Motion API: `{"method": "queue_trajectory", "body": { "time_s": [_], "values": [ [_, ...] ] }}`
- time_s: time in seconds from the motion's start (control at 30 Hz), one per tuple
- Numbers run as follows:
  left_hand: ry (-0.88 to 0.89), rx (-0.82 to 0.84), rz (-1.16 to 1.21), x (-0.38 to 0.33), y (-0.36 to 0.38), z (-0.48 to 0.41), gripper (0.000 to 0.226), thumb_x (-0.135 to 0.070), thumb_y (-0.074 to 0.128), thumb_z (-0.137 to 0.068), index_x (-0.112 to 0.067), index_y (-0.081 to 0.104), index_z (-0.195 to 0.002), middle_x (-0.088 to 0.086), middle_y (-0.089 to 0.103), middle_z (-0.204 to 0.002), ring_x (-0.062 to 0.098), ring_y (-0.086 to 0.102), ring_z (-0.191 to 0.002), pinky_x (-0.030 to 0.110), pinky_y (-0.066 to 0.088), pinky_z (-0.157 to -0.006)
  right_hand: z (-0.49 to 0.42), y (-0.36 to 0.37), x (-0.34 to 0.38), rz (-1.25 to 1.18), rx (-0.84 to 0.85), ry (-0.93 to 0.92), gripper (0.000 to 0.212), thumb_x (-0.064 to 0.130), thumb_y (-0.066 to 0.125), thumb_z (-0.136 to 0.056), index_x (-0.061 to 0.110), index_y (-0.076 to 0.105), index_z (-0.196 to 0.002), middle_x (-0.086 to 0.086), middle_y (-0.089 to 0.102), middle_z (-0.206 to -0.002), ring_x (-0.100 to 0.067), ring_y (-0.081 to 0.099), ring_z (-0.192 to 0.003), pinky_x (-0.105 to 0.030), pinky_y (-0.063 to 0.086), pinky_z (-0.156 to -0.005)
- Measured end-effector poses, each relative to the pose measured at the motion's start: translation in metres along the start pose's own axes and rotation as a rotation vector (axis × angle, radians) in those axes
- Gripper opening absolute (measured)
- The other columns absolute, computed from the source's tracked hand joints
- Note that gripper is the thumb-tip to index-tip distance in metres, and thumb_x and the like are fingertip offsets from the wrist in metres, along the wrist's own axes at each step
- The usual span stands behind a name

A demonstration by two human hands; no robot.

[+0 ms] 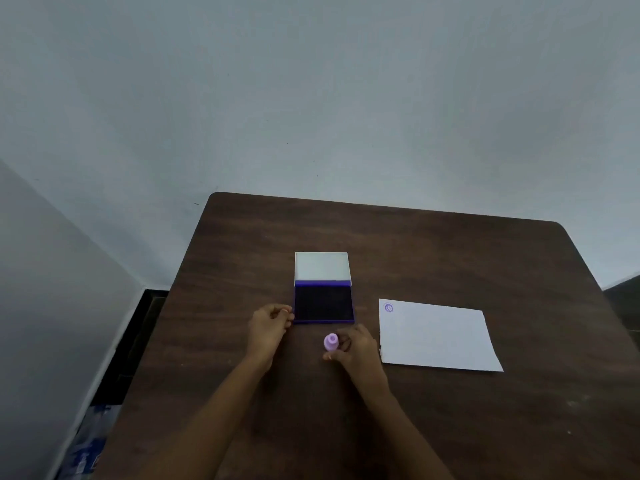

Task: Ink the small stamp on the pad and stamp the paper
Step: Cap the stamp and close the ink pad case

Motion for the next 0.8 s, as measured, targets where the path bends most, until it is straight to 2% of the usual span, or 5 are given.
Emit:
{"method": "queue_trajectory", "body": {
  "time_s": [0.1,0.17,0.4,0.63,0.8],
  "values": [
    [0.035,-0.088,-0.063,-0.016,-0.007,-0.015,0.018,-0.006,0.048,-0.09,-0.009,0.06,-0.104,0.011,0.065,-0.104,0.021,0.06,-0.096,0.039,0.051,-0.089,-0.004,-0.03,-0.006,-0.121,-0.127,0.026,0.028,0.025,0.076,-0.071,0.012,0.066,-0.094,0.002,0.059,-0.086,-0.013,0.057,-0.078,-0.011,0.04,-0.064],
    [0.061,-0.138,-0.098,-0.03,-0.01,-0.026,0.022,-0.004,0.048,-0.09,-0.006,0.058,-0.109,0.015,0.063,-0.112,0.025,0.059,-0.103,0.042,0.049,-0.095,-0.016,-0.05,-0.003,-0.192,-0.223,0.027,0.018,0.023,0.068,-0.079,0.012,0.068,-0.093,-0.003,0.065,-0.087,-0.016,0.06,-0.081,-0.01,0.04,-0.063],
    [0.074,-0.117,-0.197,-0.054,0.007,-0.062,0.028,-0.008,0.047,-0.091,0.0,0.056,-0.116,0.021,0.063,-0.118,0.031,0.059,-0.106,0.044,0.047,-0.096,-0.095,-0.059,0.018,-0.261,-0.318,0.15,0.029,0.012,0.051,-0.09,0.001,0.058,-0.117,-0.016,0.063,-0.12,-0.025,0.057,-0.11,-0.03,0.043,-0.091],
    [0.034,-0.084,-0.18,-0.053,0.016,-0.071,0.029,-0.012,0.063,-0.083,-0.001,0.061,-0.11,0.019,0.066,-0.113,0.028,0.062,-0.101,0.042,0.05,-0.094,-0.113,-0.052,0.014,-0.242,-0.346,0.192,0.024,0.004,0.049,-0.09,-0.001,0.065,-0.106,-0.017,0.067,-0.114,-0.026,0.06,-0.104,-0.024,0.04,-0.081],
    [0.033,0.023,-0.143,-0.053,0.018,-0.066,0.035,-0.007,0.059,-0.085,-0.002,0.054,-0.119,0.018,0.061,-0.12,0.025,0.058,-0.106,0.04,0.049,-0.095,-0.111,-0.055,0.012,-0.33,-0.269,0.227,0.028,0.002,0.052,-0.089,0.002,0.059,-0.116,-0.015,0.062,-0.123,-0.025,0.056,-0.113,-0.033,0.047,-0.092]
  ]
}}
Point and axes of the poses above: each hand's wrist, its own z-axis away from the middle knuckle, its own y-axis out of the palm, x = y × z, the point moved 8 cm from there along -z, towards the middle knuckle
